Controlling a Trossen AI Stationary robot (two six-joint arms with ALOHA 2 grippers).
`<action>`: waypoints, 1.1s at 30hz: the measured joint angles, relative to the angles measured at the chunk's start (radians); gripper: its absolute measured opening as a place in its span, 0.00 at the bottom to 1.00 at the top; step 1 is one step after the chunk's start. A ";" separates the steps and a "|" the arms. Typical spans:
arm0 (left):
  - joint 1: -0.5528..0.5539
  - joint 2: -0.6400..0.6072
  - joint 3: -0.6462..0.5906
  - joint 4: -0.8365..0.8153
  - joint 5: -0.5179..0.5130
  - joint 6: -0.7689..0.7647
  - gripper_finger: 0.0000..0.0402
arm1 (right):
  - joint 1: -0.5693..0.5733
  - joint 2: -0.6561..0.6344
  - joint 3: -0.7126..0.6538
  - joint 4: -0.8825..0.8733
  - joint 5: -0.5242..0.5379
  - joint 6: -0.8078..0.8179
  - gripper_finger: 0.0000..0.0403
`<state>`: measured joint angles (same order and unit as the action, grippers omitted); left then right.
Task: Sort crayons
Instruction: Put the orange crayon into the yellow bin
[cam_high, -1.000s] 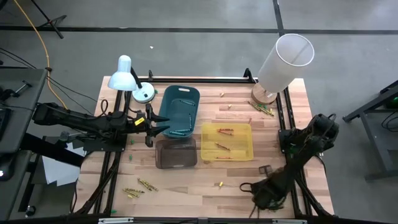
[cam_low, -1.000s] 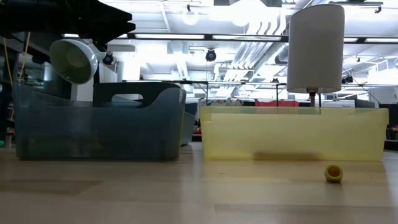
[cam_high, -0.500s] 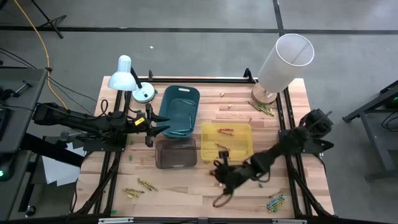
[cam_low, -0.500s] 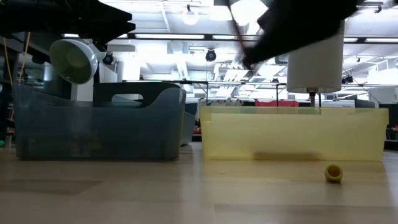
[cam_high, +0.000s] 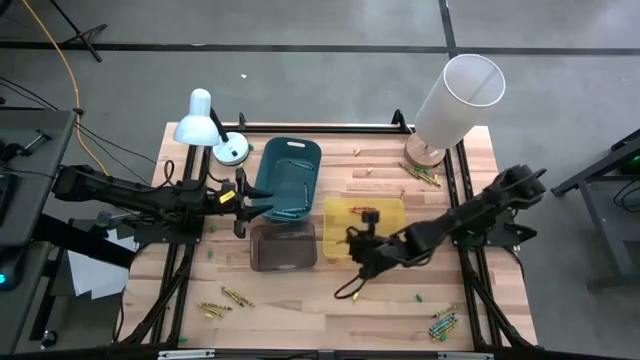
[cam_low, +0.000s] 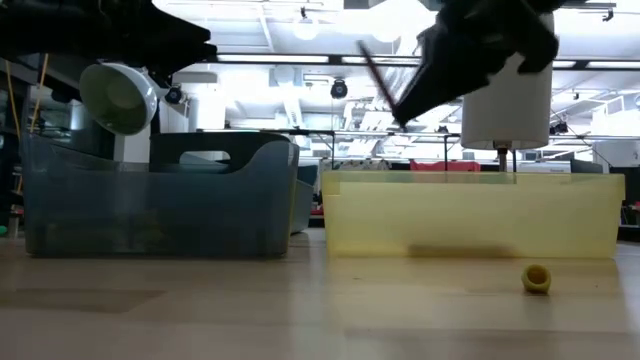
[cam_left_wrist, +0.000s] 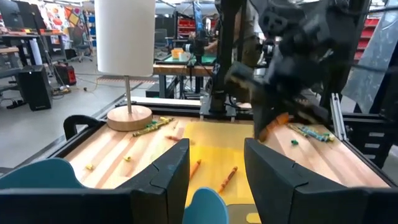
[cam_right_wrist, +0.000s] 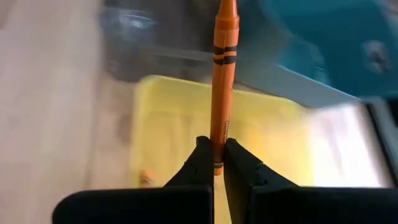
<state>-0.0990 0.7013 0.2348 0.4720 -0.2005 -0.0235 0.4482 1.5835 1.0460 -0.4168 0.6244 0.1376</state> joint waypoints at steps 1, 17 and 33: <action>0.000 0.000 0.000 0.001 0.000 0.000 0.35 | 0.004 -0.030 -0.012 -0.009 0.029 0.016 0.00; 0.000 0.000 0.000 0.074 0.000 0.035 0.35 | -0.091 -0.274 -0.364 0.598 0.058 0.118 0.00; 0.000 0.000 0.000 0.067 0.000 0.027 0.35 | -0.115 -0.274 -0.278 0.496 0.021 0.096 0.00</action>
<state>-0.0994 0.7010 0.2348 0.5388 -0.2001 0.0032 0.3336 1.3090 0.7681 0.0791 0.6456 0.2335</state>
